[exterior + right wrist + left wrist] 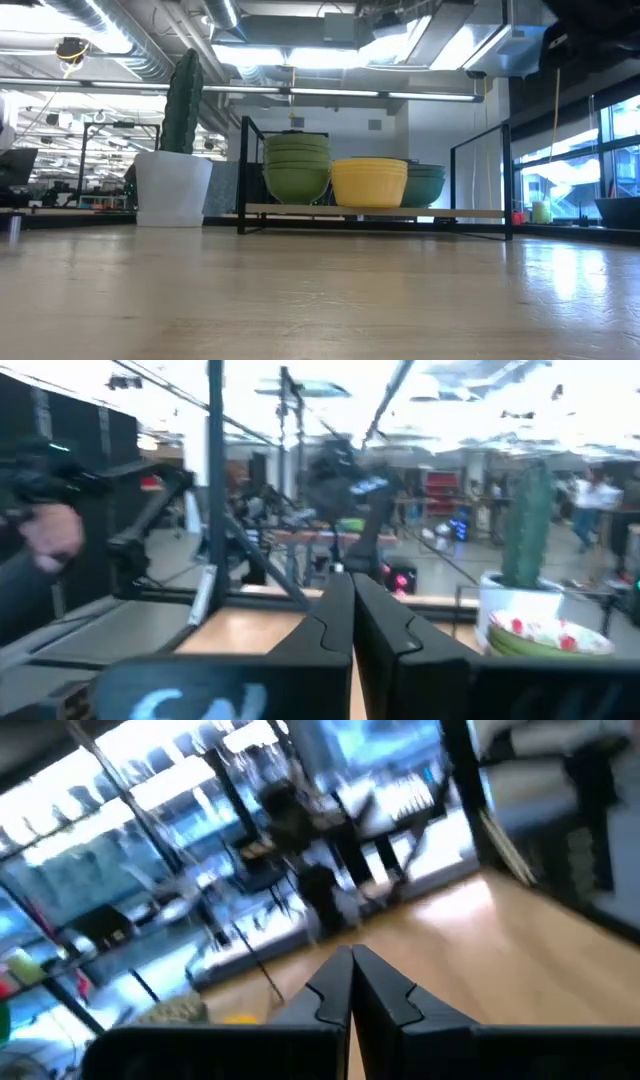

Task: Pick & Place Mini bowls
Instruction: Return to Home Position

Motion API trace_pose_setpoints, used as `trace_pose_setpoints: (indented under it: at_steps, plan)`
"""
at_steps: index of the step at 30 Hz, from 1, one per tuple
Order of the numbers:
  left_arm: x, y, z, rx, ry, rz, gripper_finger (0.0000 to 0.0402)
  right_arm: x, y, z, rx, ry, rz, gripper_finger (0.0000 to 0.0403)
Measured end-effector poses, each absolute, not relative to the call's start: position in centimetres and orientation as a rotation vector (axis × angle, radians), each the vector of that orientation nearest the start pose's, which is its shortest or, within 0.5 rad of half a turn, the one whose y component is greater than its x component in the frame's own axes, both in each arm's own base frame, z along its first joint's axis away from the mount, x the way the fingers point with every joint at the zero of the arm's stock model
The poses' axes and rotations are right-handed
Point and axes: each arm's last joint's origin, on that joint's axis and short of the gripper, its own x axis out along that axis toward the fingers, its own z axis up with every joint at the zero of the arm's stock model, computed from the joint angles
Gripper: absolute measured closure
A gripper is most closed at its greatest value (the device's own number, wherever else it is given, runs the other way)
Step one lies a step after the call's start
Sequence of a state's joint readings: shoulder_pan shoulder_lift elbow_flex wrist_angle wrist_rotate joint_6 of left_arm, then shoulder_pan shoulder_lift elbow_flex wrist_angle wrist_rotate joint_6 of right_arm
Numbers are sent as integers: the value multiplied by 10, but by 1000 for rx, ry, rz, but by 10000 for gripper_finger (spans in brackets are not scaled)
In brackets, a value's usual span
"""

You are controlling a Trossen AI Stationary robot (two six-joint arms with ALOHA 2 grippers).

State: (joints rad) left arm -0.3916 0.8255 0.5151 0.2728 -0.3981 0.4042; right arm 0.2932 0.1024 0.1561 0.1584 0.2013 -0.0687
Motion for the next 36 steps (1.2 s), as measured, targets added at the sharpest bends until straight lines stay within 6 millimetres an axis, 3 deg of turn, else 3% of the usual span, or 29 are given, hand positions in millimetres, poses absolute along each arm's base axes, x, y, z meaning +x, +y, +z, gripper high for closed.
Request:
trace_pose_setpoints:
  at_steps: [5, 10, 14, 22, 28, 36]
  plan:
    - [155, -41, 264, 364, -110, -57, 399, 84, 20, 219, 8, -173, 126, 401]
    - [135, -34, 258, 322, -179, -86, 400, 83, 20, 214, 2, -135, 126, 402]
    - [125, -31, 243, 321, -201, -103, 400, 82, 20, 215, -5, -140, 126, 402]
    - [125, -20, 211, 298, -187, -93, 400, 88, 21, 199, -38, -193, 117, 402]
    - [124, -1, 190, 281, -187, -15, 400, 89, 22, 198, -36, -211, 117, 402]
    - [120, 9, 185, 229, -176, -70, 400, 89, 22, 196, -42, -185, 118, 401]
